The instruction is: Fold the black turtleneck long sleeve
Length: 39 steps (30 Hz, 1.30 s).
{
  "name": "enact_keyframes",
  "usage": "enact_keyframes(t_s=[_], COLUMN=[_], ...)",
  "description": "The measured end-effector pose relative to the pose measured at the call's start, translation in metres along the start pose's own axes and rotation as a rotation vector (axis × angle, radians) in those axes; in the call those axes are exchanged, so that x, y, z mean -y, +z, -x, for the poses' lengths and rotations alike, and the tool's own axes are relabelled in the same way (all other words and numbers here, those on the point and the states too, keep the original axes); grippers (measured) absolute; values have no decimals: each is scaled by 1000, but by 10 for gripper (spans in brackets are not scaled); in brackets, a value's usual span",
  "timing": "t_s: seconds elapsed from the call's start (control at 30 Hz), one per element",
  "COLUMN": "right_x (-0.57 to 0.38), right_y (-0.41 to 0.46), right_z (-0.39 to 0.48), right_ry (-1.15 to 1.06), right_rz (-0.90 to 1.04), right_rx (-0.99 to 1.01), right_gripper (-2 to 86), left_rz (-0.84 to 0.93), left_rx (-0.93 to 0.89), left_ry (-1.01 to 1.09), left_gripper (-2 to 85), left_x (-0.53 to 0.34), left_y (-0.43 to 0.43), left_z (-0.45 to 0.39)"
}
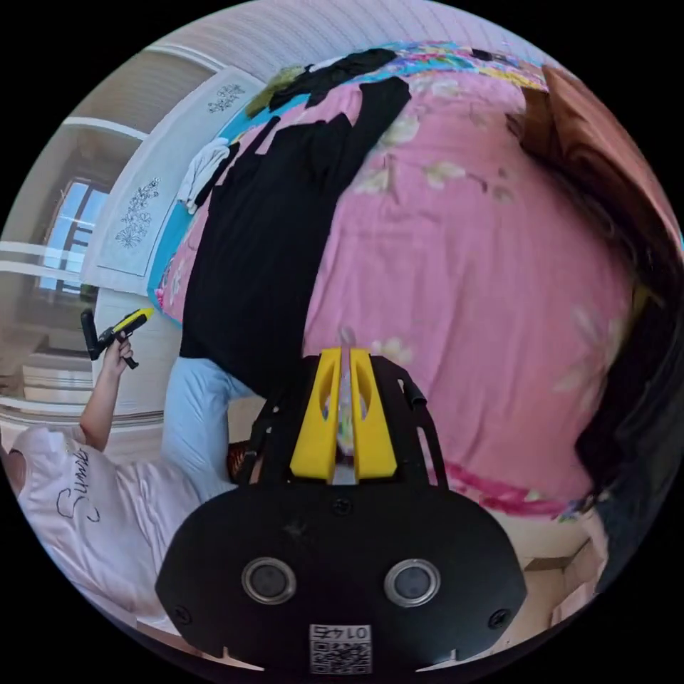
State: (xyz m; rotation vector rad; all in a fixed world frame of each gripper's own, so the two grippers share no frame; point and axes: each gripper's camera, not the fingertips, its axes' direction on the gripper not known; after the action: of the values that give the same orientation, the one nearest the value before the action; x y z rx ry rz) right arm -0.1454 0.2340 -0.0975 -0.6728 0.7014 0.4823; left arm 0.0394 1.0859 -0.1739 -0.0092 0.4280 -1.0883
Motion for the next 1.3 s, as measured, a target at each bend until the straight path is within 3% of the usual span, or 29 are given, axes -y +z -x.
enact_keyframes(t_s=[0.13,0.23,0.33,0.4,0.47,0.6,0.73,0.83,0.93,1.13,1.3], right_x=[123,207,255,252,217,116,-2,-50,-43,59,71], right_y=[-9,4,35,49,28,-25,-24,-15,-20,-4,37], right_z=[8,-1,-23,-42,-66,-89,-116,-117,-109,-97,-134], right_ry=[-119,-93,0,56,98,218,501,619,554,228,269], right_rz=[-158,-235,-218,-223,-320,-434,-282,-177,-244,-333,-199], right_rx=[-143,-101,-125,-139,18,-16,76,37,3,-176,-170], right_gripper=[60,105,82,46,30,25,27,33,49,121,40], left_rz=[-98,-96,27,163,134,182,225,216,217,225,295], left_rx=[-174,-193,-231,-225,-259,-271,-294,-298,-249,-202,-242], left_ry=[169,251,244,280,249,207,234,307,397,495,479], left_gripper=[50,60,57,44,30,28,47,50,51,61,48], left_x=[130,219,269,278,279,281,280,285,301,348,361], left_y=[91,172,256,314,324,337,334,332,347,425,496], left_z=[-55,-110,-147,-167,-168,-178,-203,-236,-278,-356,-380])
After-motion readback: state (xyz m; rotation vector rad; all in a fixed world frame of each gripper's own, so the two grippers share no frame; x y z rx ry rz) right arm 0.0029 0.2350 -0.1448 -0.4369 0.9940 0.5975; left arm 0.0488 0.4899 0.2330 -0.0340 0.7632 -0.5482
